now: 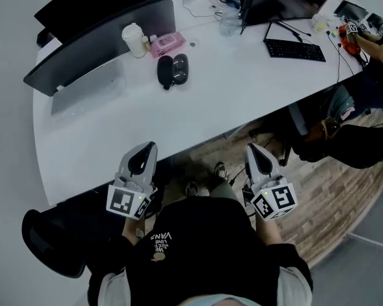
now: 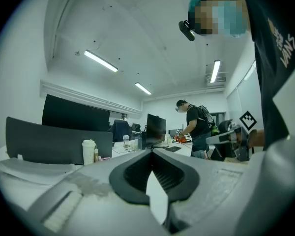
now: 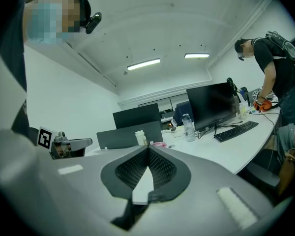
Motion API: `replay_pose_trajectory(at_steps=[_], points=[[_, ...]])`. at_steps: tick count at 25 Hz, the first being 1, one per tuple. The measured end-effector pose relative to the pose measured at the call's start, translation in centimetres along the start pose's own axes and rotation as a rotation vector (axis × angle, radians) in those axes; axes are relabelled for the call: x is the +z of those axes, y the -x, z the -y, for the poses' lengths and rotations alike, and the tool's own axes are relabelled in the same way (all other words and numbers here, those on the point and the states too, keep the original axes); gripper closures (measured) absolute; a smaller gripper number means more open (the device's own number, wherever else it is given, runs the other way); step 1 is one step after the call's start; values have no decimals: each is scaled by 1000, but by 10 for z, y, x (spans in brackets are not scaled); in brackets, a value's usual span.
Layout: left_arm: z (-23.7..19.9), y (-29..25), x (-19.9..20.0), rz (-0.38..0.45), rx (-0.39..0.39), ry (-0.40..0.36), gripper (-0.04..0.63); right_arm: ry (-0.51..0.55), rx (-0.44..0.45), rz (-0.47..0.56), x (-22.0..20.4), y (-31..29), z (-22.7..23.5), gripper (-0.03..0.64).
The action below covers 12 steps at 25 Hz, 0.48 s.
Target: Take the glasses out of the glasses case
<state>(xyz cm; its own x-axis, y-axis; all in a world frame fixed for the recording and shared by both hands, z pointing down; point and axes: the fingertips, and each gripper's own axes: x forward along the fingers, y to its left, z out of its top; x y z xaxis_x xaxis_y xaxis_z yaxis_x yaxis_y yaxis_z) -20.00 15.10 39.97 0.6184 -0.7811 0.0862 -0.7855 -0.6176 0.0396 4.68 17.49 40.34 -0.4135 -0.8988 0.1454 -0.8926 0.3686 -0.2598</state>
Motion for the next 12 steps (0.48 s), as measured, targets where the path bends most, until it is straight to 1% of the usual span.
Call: replay_pose_trajectory(at_steps=[6, 12], points=[[7, -29, 6, 2, 30, 0, 594, -2, 33, -3, 11, -13, 29, 618], [12, -59, 6, -4, 100, -8, 594, 6, 105, -28, 18, -37, 63, 618]])
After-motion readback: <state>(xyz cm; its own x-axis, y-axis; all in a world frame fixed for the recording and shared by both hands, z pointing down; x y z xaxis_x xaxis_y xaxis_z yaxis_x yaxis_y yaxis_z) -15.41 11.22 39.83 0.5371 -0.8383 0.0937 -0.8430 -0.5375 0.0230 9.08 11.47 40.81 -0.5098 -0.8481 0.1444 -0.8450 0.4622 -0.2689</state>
